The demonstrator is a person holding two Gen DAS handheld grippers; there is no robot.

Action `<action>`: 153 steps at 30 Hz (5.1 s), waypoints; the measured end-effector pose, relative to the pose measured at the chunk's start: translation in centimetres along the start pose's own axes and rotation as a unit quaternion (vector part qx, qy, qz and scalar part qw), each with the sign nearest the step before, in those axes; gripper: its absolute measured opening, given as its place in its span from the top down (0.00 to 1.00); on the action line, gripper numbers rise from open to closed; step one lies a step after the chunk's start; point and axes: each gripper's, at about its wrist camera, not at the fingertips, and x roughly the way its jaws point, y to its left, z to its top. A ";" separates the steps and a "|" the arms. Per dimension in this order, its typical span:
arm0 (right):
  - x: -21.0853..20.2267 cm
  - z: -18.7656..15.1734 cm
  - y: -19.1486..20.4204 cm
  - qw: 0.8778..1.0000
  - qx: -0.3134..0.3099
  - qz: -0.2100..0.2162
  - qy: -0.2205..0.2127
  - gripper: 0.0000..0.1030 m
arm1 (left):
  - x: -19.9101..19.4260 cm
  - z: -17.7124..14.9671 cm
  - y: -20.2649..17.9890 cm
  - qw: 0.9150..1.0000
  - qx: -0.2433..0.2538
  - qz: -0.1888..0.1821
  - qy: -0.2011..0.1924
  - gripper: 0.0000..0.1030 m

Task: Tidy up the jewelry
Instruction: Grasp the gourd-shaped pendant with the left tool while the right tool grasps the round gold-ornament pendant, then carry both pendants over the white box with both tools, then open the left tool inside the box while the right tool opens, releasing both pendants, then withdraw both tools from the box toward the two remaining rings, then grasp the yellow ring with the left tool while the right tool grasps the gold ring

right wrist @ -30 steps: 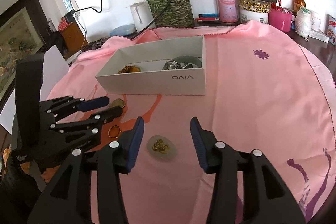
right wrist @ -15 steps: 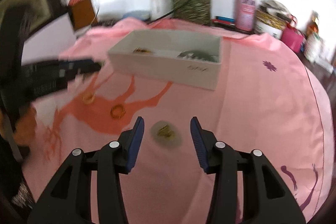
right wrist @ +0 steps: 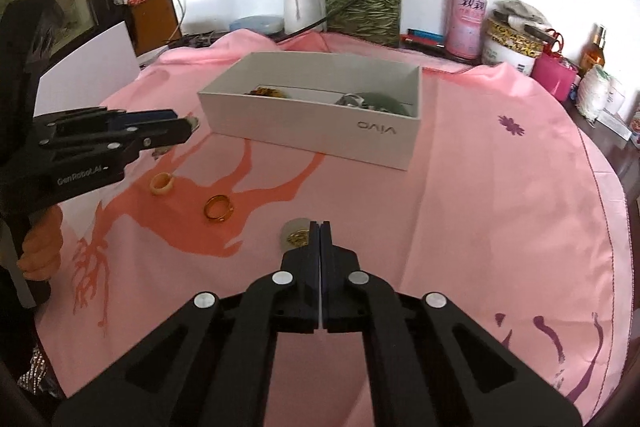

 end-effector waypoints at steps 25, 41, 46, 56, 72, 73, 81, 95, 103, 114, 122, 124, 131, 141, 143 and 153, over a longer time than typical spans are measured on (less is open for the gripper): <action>0.2 0.2 0.4 1.000 0.000 0.003 -0.001 0.77 | 1.1 -0.4 -0.8 1.000 0.017 0.002 0.020 0.77; -2.7 2.7 -1.7 0.995 0.067 0.022 -0.064 0.77 | -0.3 2.3 -0.1 1.000 -0.019 0.017 -0.012 0.76; -4.7 7.0 -1.9 0.992 0.072 0.026 -0.098 0.77 | -1.5 6.4 -0.1 0.998 -0.034 0.025 -0.056 0.76; 0.3 10.8 -3.3 0.989 0.114 0.014 -0.089 0.77 | 2.5 8.4 -0.8 0.997 -0.048 0.037 -0.058 0.76; 4.0 9.7 -4.5 0.991 0.122 -0.017 -0.055 0.77 | 6.4 6.8 -1.2 0.998 -0.022 0.055 -0.019 0.76; 4.1 9.7 -4.4 0.991 0.122 -0.018 -0.054 0.77 | 6.5 6.8 -1.2 0.998 -0.022 0.056 -0.018 0.76; 5.1 9.6 -4.3 0.991 0.119 -0.030 -0.049 0.77 | 6.6 6.8 -1.4 0.998 -0.019 0.061 -0.019 0.76; 4.6 9.8 -3.8 0.991 0.108 -0.039 -0.068 0.62 | 6.1 6.8 -1.4 0.997 -0.016 0.073 -0.036 0.50; 1.8 9.9 -3.2 0.989 0.102 -0.042 -0.100 0.51 | 4.4 6.8 -1.5 0.996 -0.016 0.074 -0.052 0.44; -2.6 8.3 -3.5 0.982 0.146 0.014 -0.118 0.17 | -1.1 4.9 0.9 0.993 -0.059 0.083 -0.063 0.23; -2.2 3.9 -2.5 0.986 0.130 0.001 -0.100 0.14 | -1.2 -0.7 3.0 0.994 -0.061 0.095 -0.007 0.23; -1.4 3.5 -2.2 0.989 0.122 -0.004 -0.082 0.14 | -1.2 -1.2 3.2 0.994 -0.061 0.090 0.002 0.23; -0.5 2.8 -0.2 0.996 0.064 -0.024 -0.065 0.14 | -1.3 -2.2 1.7 0.998 -0.015 0.063 0.006 0.23; -0.9 2.9 -1.0 0.994 0.085 -0.016 -0.068 0.14 | -0.1 -2.7 0.8 0.999 0.003 0.033 0.031 0.39; -1.1 2.8 -0.9 0.994 0.083 -0.015 -0.070 0.14 | 0.1 -2.8 0.6 0.999 0.007 0.029 0.037 0.48; -1.1 2.8 -0.6 0.994 0.080 -0.014 -0.068 0.14 | 0.8 -3.5 0.0 0.998 0.019 0.011 0.056 0.78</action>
